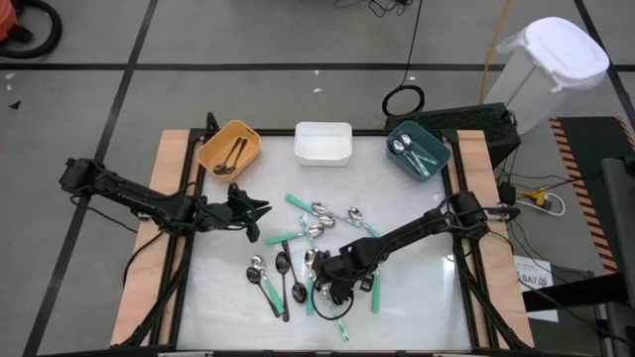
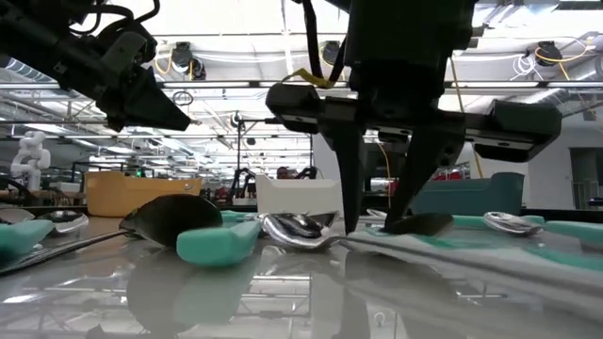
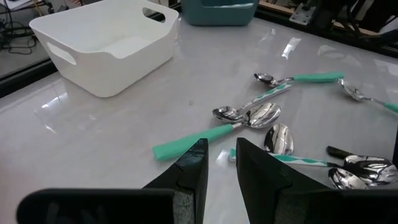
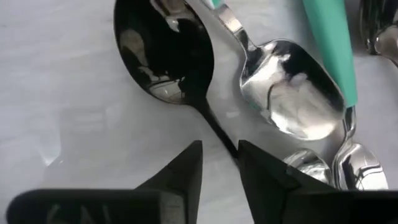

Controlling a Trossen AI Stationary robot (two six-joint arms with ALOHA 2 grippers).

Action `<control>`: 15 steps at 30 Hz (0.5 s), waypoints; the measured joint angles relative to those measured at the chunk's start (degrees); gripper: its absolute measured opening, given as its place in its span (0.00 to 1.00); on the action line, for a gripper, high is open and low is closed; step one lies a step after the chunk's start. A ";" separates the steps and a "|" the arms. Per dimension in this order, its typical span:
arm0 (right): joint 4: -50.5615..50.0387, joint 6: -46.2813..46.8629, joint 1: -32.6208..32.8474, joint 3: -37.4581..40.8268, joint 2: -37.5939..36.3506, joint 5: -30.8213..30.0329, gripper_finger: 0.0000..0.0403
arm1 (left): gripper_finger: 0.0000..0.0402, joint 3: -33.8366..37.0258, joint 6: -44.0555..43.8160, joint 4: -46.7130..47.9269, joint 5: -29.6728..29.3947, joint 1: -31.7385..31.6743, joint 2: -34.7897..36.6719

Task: Sort silverware by color (type)
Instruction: Put the black spoon into the orange bin

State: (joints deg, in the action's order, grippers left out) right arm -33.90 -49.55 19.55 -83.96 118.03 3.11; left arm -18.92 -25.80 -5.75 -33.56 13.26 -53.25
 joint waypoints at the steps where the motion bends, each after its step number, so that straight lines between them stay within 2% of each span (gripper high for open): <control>1: -0.03 -0.32 0.00 0.02 0.30 0.00 0.23 | 0.21 0.00 0.07 0.03 -0.01 0.01 0.00; 8: -0.14 -0.41 0.02 0.02 0.73 0.15 0.15 | 0.21 0.00 0.66 0.21 0.00 0.02 0.00; 15: -4.60 4.45 0.02 0.09 0.68 -0.01 0.08 | 0.21 -0.01 1.14 0.50 0.00 0.00 0.00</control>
State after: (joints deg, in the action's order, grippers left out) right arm -38.50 -45.11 19.57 -83.88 118.71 3.10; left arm -18.92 -24.67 -5.25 -33.56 13.26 -53.25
